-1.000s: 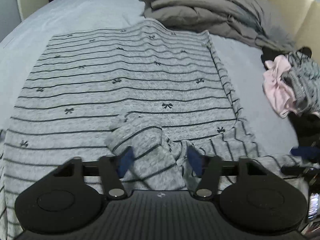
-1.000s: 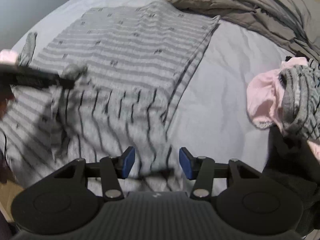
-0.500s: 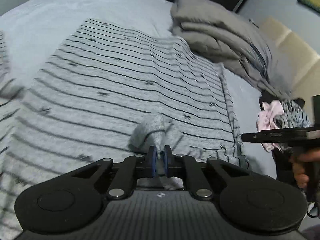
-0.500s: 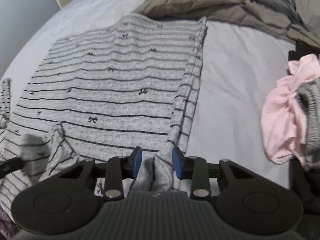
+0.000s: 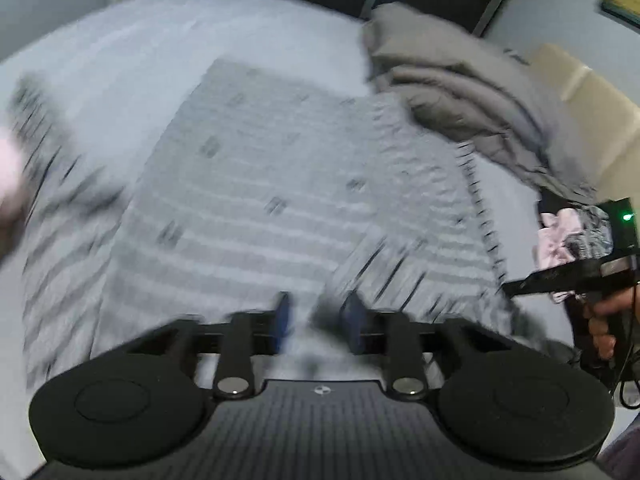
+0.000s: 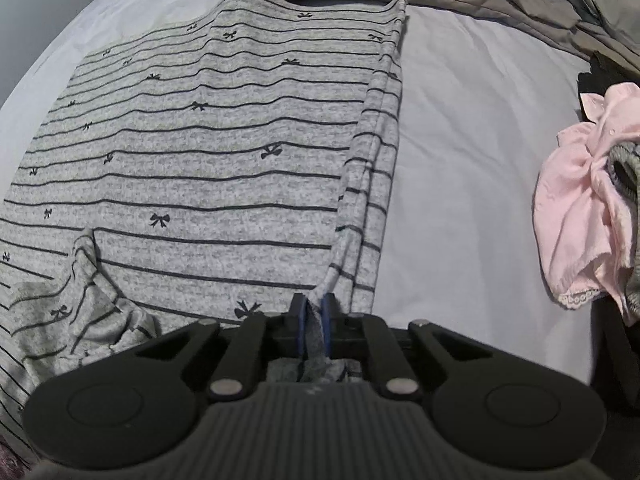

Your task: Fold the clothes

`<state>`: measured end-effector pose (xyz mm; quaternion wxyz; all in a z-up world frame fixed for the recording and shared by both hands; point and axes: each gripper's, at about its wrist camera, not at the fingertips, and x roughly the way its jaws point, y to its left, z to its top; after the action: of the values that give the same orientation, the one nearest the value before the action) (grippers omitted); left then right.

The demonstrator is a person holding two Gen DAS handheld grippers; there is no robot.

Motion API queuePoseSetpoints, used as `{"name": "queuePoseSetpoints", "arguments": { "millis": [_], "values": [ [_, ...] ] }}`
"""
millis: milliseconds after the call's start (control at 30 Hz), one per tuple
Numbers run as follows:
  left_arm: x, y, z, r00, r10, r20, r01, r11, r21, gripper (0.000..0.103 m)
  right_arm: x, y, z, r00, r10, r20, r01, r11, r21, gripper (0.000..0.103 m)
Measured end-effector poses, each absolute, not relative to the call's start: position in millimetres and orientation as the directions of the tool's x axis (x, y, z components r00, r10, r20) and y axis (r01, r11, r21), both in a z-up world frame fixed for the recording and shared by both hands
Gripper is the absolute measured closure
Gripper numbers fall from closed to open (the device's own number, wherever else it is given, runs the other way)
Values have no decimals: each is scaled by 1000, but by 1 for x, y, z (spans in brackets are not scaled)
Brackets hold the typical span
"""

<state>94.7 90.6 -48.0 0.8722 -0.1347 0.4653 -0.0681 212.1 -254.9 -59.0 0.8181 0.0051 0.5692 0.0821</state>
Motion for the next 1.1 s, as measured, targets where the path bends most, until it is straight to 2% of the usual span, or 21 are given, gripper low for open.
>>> {"name": "queuePoseSetpoints", "arguments": {
  "millis": [267,400,433,500,567,600,667,700,867,1000,1033,1067,1100],
  "values": [
    [159,62,-45,556,-303,-774,144,952,-269,53,212,-261,-53,343,166,-925,-105,985,138,95],
    [171,55,-72,503,-333,-797,161,943,-293,54,211,-272,-48,345,195,-918,-85,981,176,95],
    [170,55,-76,500,-342,-796,158,939,-305,57,210,-275,-47,346,200,-917,-83,980,182,95],
    [171,54,-82,494,-357,-793,155,933,-324,73,208,-280,-43,351,202,-914,-83,979,185,95],
    [172,52,-86,490,-359,-794,158,933,-325,82,206,-287,-40,355,199,-913,-79,980,183,95],
    [172,51,-87,490,-358,-795,162,933,-320,92,206,-291,-39,354,198,-914,-71,980,185,95],
    [173,50,-87,493,-352,-795,166,936,-312,100,205,-300,-39,353,193,-915,-55,981,186,99],
    [174,50,-85,495,-348,-796,165,937,-308,103,205,-304,-39,352,188,-917,-47,982,183,99],
    [176,52,-79,507,-329,-797,159,944,-289,103,203,-324,-41,367,196,-909,-4,978,209,98],
    [177,53,-75,516,-313,-798,154,950,-273,103,209,-322,-38,397,232,-888,24,965,263,91],
    [177,53,-75,515,-310,-799,154,951,-270,103,212,-317,-36,405,225,-886,17,967,253,79],
    [178,52,-74,514,-307,-801,153,952,-267,97,214,-312,-34,409,218,-886,12,970,244,65],
    [178,51,-74,514,-304,-802,153,953,-263,84,217,-307,-34,413,214,-885,9,971,239,47]
  ]
}}
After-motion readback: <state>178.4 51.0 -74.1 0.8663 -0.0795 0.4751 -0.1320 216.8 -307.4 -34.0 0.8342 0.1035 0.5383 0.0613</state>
